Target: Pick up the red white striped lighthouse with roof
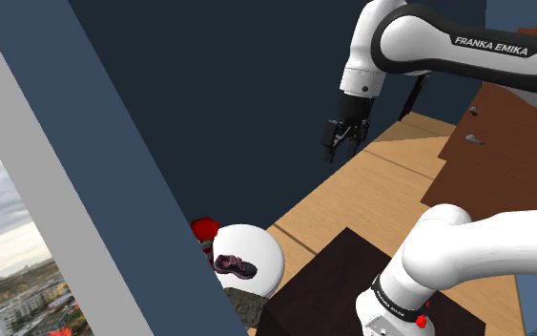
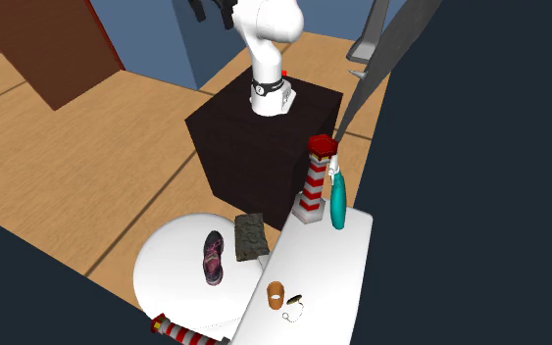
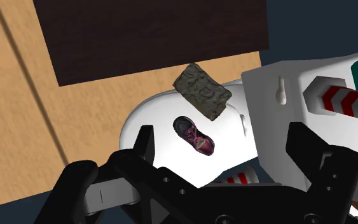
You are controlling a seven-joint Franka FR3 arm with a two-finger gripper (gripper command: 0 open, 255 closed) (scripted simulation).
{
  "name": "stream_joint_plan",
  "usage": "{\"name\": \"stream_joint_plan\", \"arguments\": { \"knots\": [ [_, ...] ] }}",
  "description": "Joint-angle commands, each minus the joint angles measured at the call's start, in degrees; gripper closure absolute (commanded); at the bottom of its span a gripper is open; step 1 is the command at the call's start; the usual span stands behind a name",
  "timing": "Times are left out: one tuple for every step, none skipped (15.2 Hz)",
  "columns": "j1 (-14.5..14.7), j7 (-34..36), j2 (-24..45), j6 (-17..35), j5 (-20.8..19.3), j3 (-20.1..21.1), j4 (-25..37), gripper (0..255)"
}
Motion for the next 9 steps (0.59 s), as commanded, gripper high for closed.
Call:
{"name": "stream_joint_plan", "arguments": {
  "knots": [
    [0.0,0.0,0.0,0.0,0.0,0.0,0.0,0],
    [0.4,1.0,-0.4,1.7,1.2,1.0,-1.2,0],
    [0.9,2.0,-0.7,3.5,2.4,1.9,-2.3,0],
    [1.4,2.9,-0.9,5.3,3.6,3.0,-3.4,0],
    [1.9,3.8,-1.0,7.1,4.8,4.0,-4.4,0],
    [2.4,4.8,-1.1,9.0,6.0,5.1,-5.3,0],
    [2.9,5.7,-1.0,10.9,7.2,6.1,-6.1,0],
    [3.4,6.6,-0.9,12.9,8.3,7.2,-6.9,0],
    [4.0,7.5,-0.6,14.9,9.4,8.4,-7.6,0]
  ]
}}
